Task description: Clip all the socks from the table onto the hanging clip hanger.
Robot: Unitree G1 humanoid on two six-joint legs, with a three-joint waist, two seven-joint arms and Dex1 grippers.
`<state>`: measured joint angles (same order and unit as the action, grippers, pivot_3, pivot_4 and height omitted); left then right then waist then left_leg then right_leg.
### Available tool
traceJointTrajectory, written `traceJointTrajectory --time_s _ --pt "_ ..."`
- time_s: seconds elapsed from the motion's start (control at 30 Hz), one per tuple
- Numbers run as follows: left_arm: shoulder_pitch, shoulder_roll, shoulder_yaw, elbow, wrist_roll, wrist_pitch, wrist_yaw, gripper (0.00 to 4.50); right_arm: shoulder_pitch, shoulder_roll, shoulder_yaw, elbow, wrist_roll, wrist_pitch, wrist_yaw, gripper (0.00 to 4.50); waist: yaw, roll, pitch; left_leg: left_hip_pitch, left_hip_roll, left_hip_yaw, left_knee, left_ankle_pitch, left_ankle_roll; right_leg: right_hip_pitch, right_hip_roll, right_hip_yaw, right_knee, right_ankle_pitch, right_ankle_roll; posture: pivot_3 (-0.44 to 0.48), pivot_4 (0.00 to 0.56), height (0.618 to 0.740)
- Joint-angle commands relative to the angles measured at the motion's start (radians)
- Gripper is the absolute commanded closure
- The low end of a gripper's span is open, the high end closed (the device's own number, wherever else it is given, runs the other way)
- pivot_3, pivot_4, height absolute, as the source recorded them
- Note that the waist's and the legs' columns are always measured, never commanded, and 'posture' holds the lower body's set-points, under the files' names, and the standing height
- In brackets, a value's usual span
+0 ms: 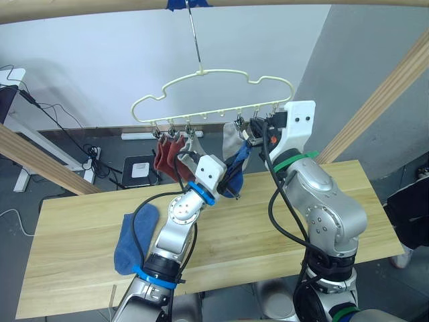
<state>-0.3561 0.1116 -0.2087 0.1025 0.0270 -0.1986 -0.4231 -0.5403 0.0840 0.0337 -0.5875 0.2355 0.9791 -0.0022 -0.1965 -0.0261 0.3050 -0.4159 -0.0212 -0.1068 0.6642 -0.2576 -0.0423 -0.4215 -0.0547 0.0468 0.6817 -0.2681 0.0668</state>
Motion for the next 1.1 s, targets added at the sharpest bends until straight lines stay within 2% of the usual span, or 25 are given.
traceJointTrajectory --time_s 0.03,0.47,0.57,0.73,0.9,1.1 --pt "0.000 -0.009 0.000 -0.016 0.006 -0.012 0.022 4.49 -0.004 0.005 0.014 -0.058 0.013 -0.001 -0.005 4.50 0.000 0.000 0.000 0.000 0.000 0.000 0.000 0.000 0.000 0.000 0.000 0.000 0.000 0.000 0.000 -0.304 0.265 0.740" --pt "-0.011 -0.029 -0.001 -0.006 -0.001 -0.002 0.049 4.49 -0.003 0.016 0.006 -0.059 0.014 0.007 -0.019 4.50 0.000 0.000 0.000 0.000 0.000 0.000 0.000 0.000 0.000 0.000 0.000 0.000 0.000 0.000 0.000 -0.303 0.268 0.740" --pt "-0.015 -0.031 -0.001 -0.003 -0.001 -0.002 0.050 4.50 -0.003 0.015 0.002 -0.064 0.012 0.002 -0.025 3.56 0.000 0.000 0.000 0.000 0.000 0.000 0.000 0.000 0.000 0.000 0.000 0.000 0.000 0.000 0.000 -0.304 0.269 0.740" --pt "-0.022 -0.036 -0.004 0.002 -0.008 -0.012 0.040 4.50 0.003 0.001 -0.008 -0.083 0.035 0.032 -0.012 1.69 0.000 0.000 0.000 0.000 0.000 0.000 0.000 0.000 0.000 0.000 0.000 0.000 0.000 0.000 0.000 -0.305 0.270 0.740" --pt "-0.023 -0.034 -0.004 0.004 -0.003 -0.010 0.043 4.50 0.025 -0.052 -0.018 -0.150 0.086 0.074 0.037 1.69 0.000 0.000 0.000 0.000 0.000 0.000 0.000 0.000 0.000 0.000 0.000 0.000 0.000 0.000 0.000 -0.305 0.270 0.740" --pt "-0.024 -0.028 0.002 0.000 -0.037 0.046 0.012 2.74 0.109 -0.242 0.035 -0.254 0.130 0.035 0.183 1.64 0.000 0.000 0.000 0.000 -0.001 0.000 0.000 0.000 0.000 0.001 0.000 0.000 0.000 0.000 0.000 -0.317 0.269 0.740"
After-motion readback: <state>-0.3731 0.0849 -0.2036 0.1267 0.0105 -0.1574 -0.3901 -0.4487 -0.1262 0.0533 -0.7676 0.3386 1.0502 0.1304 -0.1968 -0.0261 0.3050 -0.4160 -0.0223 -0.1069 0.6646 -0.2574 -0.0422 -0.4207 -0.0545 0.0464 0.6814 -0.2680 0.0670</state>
